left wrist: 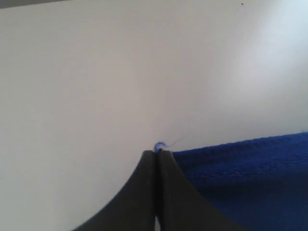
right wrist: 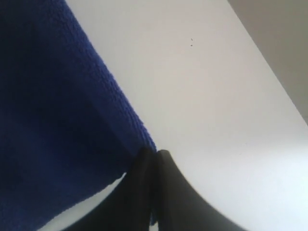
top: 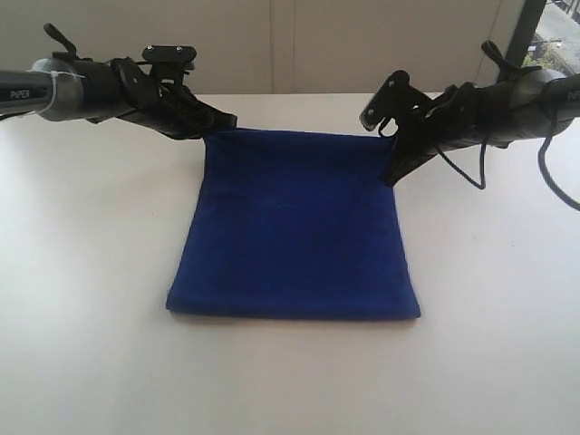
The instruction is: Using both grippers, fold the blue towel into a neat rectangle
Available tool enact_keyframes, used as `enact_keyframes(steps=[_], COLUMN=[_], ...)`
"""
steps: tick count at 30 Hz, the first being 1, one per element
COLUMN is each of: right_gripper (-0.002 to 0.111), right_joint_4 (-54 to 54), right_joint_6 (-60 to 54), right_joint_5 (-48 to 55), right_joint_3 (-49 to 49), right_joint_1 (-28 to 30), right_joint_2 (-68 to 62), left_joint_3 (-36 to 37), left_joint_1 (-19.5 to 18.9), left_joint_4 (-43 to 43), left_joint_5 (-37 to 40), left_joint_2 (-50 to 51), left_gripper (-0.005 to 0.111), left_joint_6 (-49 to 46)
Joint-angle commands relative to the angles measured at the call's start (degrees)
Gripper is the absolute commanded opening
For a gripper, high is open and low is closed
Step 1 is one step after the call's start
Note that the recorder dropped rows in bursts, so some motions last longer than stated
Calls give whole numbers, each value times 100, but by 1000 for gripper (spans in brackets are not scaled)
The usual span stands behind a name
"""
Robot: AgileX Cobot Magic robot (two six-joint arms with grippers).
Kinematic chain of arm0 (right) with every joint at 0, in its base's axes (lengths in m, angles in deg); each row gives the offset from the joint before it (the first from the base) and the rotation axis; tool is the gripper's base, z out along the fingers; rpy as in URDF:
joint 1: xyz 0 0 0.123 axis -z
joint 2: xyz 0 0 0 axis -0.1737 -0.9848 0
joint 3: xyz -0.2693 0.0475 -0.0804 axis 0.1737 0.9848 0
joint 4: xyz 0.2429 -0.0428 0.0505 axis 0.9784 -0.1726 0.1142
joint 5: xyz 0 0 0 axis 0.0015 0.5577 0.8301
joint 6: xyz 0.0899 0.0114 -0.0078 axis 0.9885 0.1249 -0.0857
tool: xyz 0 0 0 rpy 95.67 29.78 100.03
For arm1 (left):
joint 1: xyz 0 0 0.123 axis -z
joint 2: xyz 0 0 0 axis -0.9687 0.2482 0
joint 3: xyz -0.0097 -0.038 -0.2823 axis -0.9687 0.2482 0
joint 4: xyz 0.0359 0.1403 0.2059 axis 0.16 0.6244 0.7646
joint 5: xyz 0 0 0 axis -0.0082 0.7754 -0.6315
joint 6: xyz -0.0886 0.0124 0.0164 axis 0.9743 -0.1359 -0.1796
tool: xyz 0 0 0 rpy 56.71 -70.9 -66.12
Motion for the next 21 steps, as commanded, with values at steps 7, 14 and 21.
enact_keyframes(steps=[7,14,21], right_gripper=[19,52,38], right_joint_4=[-50,-50,262], right_joint_6=[-65,-65,876], right_joint_5=[-295,-571,-571], right_joint_3=[-19,-19,-19], right_joint_1=[64,64,64], right_joint_2=[-8,-8,33], left_joint_3=[-32,-32,-32], left_joint_1=[-76,-76,-90], left_joint_4=[46,46,46], left_joint_5=[-224,-293,-120], left_joint_2=[14,14,-42], left_gripper=[28,52,52], left_joint_6=[66,66,54])
